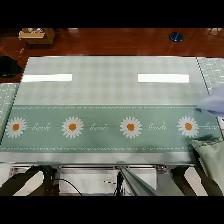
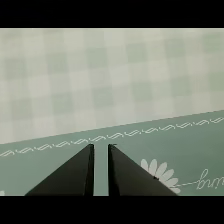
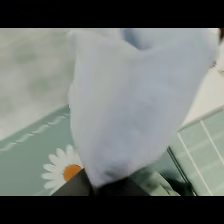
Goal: Fold the shirts.
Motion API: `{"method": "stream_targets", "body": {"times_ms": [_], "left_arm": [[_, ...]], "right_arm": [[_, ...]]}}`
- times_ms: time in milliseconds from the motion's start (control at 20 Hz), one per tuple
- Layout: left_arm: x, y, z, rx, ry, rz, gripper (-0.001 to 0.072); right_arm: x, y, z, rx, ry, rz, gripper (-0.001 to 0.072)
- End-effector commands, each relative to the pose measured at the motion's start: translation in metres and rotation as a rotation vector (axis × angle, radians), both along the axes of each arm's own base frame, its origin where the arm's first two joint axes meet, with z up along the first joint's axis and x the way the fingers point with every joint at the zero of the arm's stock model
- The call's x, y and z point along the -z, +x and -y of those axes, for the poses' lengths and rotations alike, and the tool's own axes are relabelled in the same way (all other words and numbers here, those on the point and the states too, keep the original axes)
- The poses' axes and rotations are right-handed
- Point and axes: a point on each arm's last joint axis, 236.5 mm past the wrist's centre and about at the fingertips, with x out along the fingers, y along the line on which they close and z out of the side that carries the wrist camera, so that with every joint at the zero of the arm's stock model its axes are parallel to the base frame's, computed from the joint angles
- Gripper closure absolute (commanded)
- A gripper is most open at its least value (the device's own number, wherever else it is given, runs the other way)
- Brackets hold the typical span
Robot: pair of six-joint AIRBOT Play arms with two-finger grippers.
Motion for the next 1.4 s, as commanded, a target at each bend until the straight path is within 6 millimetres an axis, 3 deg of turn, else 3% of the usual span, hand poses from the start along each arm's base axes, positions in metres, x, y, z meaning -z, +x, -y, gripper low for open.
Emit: {"method": "stream_targets", "body": {"times_ms": [0,300,650,750,900,1000,1150,1350], "left_arm": [[0.015,0.009,-0.002,0.045,0.027,-0.023,0.0565],[0.032,0.046,-0.01,0.03,0.034,0.013,0.0565],[0.076,0.078,-0.021,0.006,0.038,-0.032,0.0565],[0.082,0.086,-0.023,0.0,0.038,-0.026,0.0565],[0.08,0.096,-0.028,-0.017,0.043,0.011,0.0565],[0.078,0.099,-0.036,-0.036,0.049,0.028,0.0565],[0.078,0.095,-0.054,-0.075,0.049,0.021,0.0565],[0.078,0.093,-0.073,-0.115,0.049,0.023,0.0565]], "right_arm": [[0.015,-0.097,0.026,0.263,0.052,-0.237,0.0678],[0.016,-0.178,0.038,0.528,0.069,-0.415,0.0678],[0.021,-0.235,0.035,0.76,0.146,-0.426,0.0678],[0.041,-0.246,0.026,0.782,0.188,-0.458,0.0678],[0.089,-0.26,-0.003,0.753,0.302,-0.573,0.0678],[0.112,-0.288,-0.018,0.759,0.321,-0.721,0.0678],[0.1,-0.339,-0.013,0.844,0.17,-0.913,0.0677],[0.084,-0.349,0.013,0.85,0.004,-0.908,0.0675]]}}
